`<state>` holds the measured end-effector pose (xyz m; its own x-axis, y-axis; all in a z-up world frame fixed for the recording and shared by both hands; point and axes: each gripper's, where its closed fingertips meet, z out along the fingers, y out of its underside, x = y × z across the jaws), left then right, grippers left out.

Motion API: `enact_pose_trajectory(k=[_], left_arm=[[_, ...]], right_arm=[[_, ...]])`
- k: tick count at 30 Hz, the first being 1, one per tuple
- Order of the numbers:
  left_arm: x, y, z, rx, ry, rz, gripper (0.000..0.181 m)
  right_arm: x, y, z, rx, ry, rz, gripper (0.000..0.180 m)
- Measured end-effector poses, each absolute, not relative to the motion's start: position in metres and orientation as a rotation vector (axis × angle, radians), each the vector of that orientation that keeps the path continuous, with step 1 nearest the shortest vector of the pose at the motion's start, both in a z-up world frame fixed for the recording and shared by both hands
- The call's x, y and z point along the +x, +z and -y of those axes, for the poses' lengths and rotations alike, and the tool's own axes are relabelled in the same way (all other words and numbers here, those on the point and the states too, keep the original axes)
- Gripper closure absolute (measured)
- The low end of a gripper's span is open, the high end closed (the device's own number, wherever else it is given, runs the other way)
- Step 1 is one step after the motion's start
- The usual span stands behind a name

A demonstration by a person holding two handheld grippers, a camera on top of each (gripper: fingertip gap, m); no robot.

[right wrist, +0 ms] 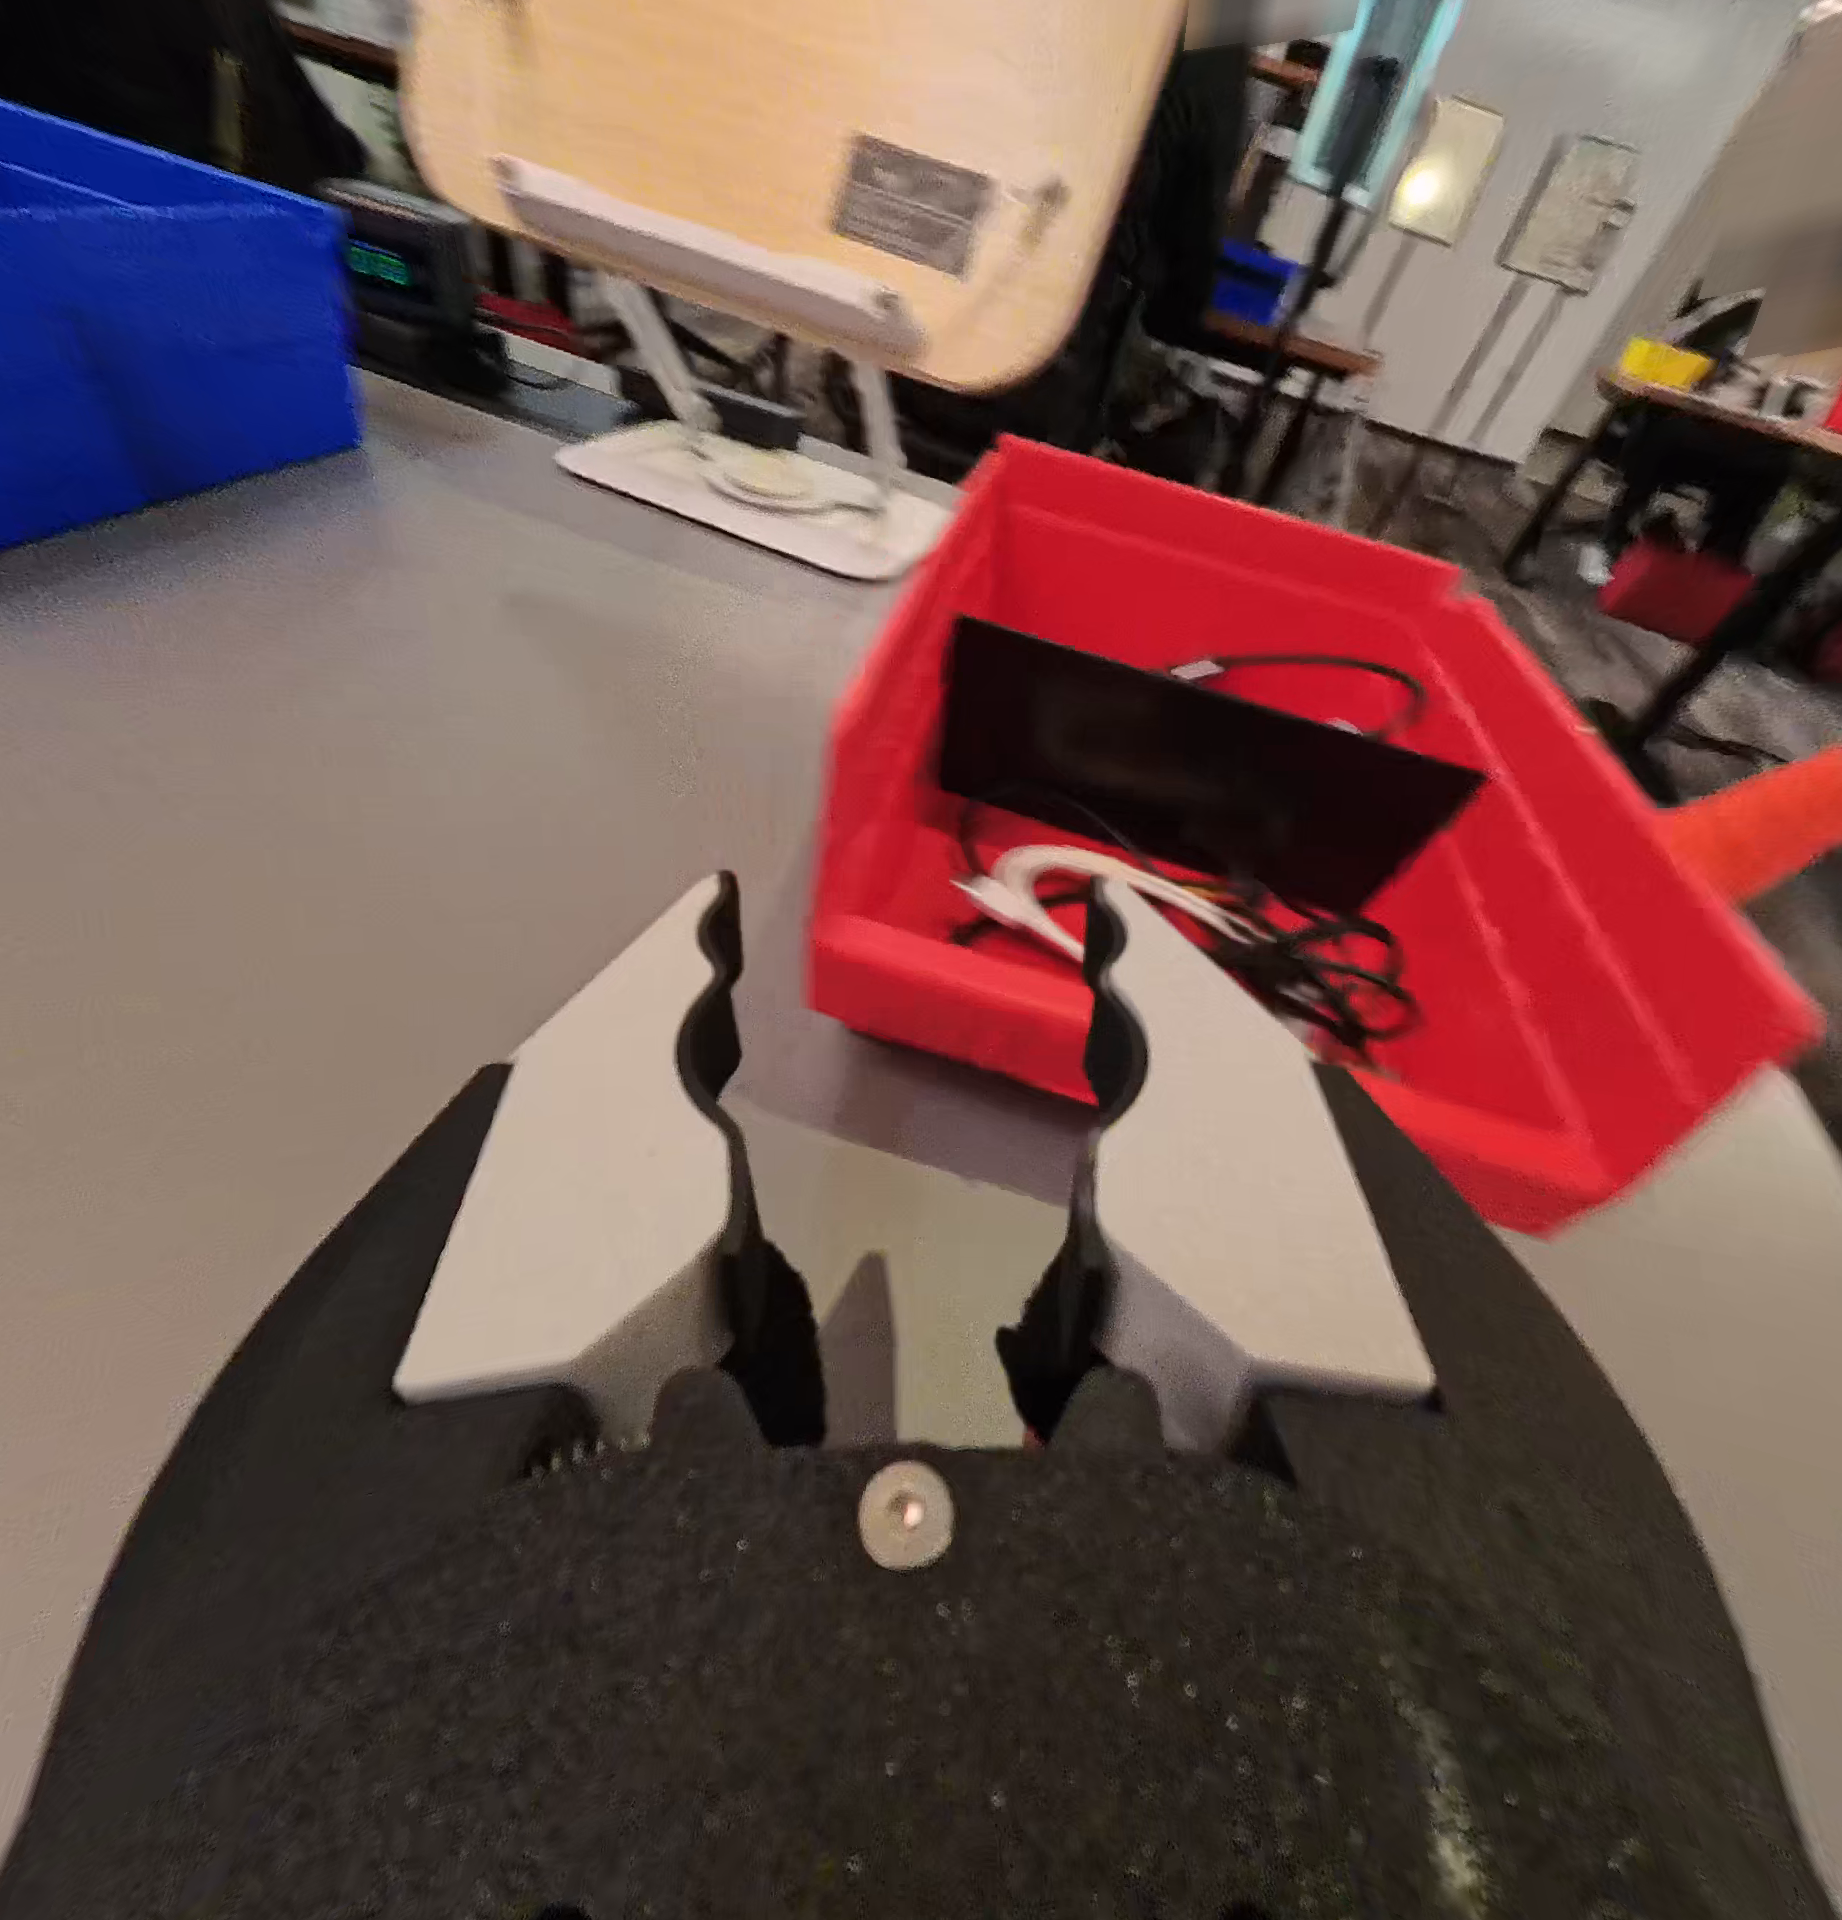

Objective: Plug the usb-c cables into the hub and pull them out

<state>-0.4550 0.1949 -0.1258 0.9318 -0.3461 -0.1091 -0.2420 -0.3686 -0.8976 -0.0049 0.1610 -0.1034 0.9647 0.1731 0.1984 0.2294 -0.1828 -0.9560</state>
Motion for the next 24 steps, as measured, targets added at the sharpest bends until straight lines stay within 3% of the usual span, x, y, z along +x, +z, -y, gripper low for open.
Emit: enact_pose_trajectory(k=[8, 12, 15, 20, 24], left_arm=[[-0.348, -0.137, -0.151, -1.917, -0.303, -0.690, 0.148], [-0.296, -0.148, -0.127, -1.884, -0.337, -0.856, 0.126], [-0.260, -0.157, -0.114, -1.881, -0.390, -0.982, 0.139], [-0.206, -0.134, -0.106, -1.785, -0.545, -0.970, 0.138], [-0.160, -0.115, -0.123, -1.707, -0.485, -0.937, 0.122]], right_arm=[[-0.055, -0.112, -0.211, -1.819, 0.268, 0.191, 0.114], [-0.078, -0.109, -0.191, -1.792, 0.324, 0.313, 0.111], [-0.102, -0.100, -0.159, -1.724, 0.416, 0.408, 0.120], [-0.028, -0.038, -0.119, -1.523, 0.121, 0.113, 0.118], [0.043, -0.055, -0.109, -1.583, -0.042, -0.106, 0.121]])
